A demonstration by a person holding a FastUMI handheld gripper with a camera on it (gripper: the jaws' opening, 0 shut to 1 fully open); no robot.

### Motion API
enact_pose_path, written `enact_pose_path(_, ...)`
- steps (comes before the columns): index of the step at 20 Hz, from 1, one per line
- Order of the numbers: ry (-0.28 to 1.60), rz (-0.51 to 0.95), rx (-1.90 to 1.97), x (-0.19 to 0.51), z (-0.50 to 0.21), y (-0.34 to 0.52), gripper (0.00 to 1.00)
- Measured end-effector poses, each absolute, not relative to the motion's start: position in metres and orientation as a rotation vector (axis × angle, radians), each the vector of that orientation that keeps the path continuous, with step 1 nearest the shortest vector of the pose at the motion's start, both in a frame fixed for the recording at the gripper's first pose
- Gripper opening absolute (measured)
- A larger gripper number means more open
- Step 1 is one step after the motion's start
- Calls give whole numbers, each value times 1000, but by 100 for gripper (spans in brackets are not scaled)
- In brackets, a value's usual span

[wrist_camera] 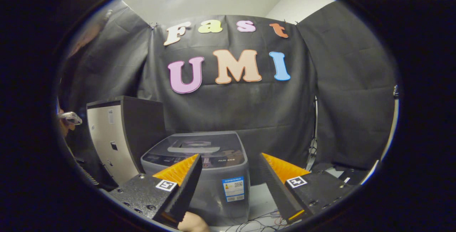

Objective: Put the clothes into the washing machine and then close the washing machine lid.

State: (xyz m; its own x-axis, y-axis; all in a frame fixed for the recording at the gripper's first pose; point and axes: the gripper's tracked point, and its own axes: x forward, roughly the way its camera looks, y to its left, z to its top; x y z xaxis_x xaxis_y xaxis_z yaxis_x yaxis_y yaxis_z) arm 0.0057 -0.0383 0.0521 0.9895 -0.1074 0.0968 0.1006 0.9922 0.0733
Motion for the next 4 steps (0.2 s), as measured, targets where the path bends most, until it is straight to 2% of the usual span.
enact_pose_path(4, -109, -105, 82, 0, 45, -39, 96)
